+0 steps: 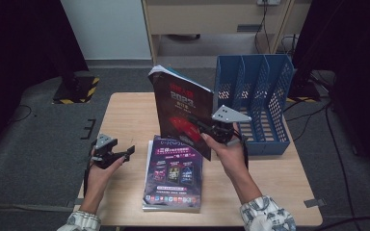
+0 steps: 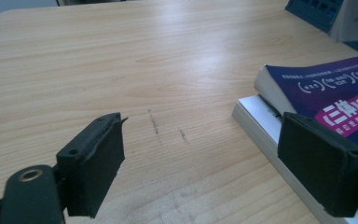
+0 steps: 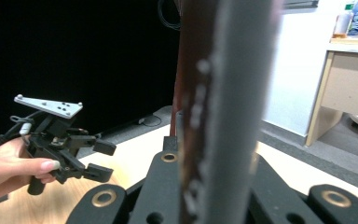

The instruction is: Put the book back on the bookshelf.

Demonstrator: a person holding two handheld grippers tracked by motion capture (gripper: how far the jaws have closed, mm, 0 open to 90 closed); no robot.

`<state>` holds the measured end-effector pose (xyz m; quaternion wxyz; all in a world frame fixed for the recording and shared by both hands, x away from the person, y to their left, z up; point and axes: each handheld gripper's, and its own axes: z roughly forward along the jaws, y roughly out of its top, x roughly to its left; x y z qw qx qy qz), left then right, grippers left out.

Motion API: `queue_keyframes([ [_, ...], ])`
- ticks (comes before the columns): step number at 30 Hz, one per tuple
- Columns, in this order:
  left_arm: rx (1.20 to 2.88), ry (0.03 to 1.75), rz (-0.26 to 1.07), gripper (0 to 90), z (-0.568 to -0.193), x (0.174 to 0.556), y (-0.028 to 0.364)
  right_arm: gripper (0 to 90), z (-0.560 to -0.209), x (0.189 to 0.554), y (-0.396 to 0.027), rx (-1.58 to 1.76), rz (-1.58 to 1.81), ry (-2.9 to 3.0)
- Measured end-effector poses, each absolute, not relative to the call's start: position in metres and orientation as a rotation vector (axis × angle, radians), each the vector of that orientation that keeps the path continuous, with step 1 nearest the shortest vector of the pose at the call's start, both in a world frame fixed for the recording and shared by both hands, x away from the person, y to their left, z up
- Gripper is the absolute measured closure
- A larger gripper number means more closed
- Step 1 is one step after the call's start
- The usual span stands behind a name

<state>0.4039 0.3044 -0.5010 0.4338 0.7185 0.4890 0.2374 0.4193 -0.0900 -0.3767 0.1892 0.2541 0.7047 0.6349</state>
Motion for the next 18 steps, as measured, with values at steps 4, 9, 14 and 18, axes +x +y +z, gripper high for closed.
queue_keyframes([
  [4, 1.805, 1.217, 0.603, 13.5, -0.5021, 0.4041, 0.3027, 86.9, -0.3779, 0.4217, -0.0935, 0.74, 1.782, 1.971],
  [9, 1.829, 1.224, 0.615, 13.4, -0.5042, 0.4046, 0.3021, 86.9, -0.3774, 0.4239, -0.0974, 0.764, 1.779, 1.961],
  [14, 1.83, 1.229, 0.62, 13.5, -0.5046, 0.4047, 0.3028, 87.0, -0.3768, 0.4251, -0.1001, 0.776, 1.776, 1.955],
  [18, 1.831, 1.227, 0.621, 13.5, -0.5045, 0.4045, 0.3023, 86.9, -0.3775, 0.4256, -0.1, 0.785, 1.775, 1.953],
])
